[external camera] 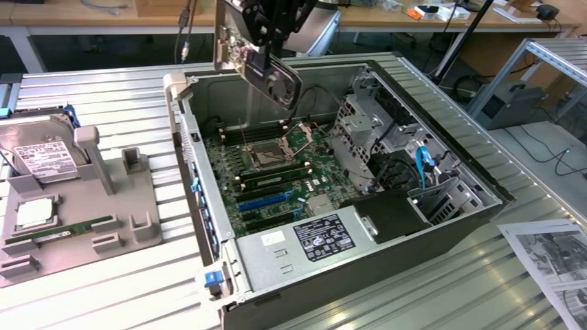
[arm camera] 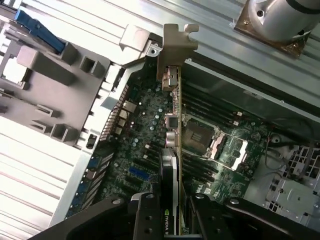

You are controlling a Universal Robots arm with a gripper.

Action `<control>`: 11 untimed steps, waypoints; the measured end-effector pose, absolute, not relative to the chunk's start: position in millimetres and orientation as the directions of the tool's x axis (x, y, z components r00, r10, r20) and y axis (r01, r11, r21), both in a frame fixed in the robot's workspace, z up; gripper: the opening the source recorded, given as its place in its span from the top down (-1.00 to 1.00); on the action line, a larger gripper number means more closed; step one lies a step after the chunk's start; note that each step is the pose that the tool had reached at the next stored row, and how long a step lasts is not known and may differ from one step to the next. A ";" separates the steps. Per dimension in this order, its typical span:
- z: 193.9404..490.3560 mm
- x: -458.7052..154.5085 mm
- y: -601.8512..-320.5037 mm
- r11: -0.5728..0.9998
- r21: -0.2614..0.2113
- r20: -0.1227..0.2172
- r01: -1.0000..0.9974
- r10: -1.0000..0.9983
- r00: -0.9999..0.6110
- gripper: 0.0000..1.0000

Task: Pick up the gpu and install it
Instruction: 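Insert the gpu into the slot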

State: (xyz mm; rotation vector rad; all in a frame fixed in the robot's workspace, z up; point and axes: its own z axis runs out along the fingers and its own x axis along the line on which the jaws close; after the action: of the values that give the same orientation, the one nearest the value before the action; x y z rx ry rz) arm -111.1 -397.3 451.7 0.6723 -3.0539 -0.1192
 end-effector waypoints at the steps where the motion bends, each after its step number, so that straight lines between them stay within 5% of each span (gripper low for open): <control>1: 451.7 -111.1 -397.3 0.892 0.077 -0.004 -0.446 -0.447 -0.895 0.47; 11: 451.8 -110.9 -397.3 0.758 0.079 0.000 -0.647 -0.649 -0.761 0.47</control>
State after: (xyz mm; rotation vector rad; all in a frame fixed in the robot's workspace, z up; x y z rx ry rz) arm -110.9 -397.3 451.8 1.0761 -2.9194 -0.1159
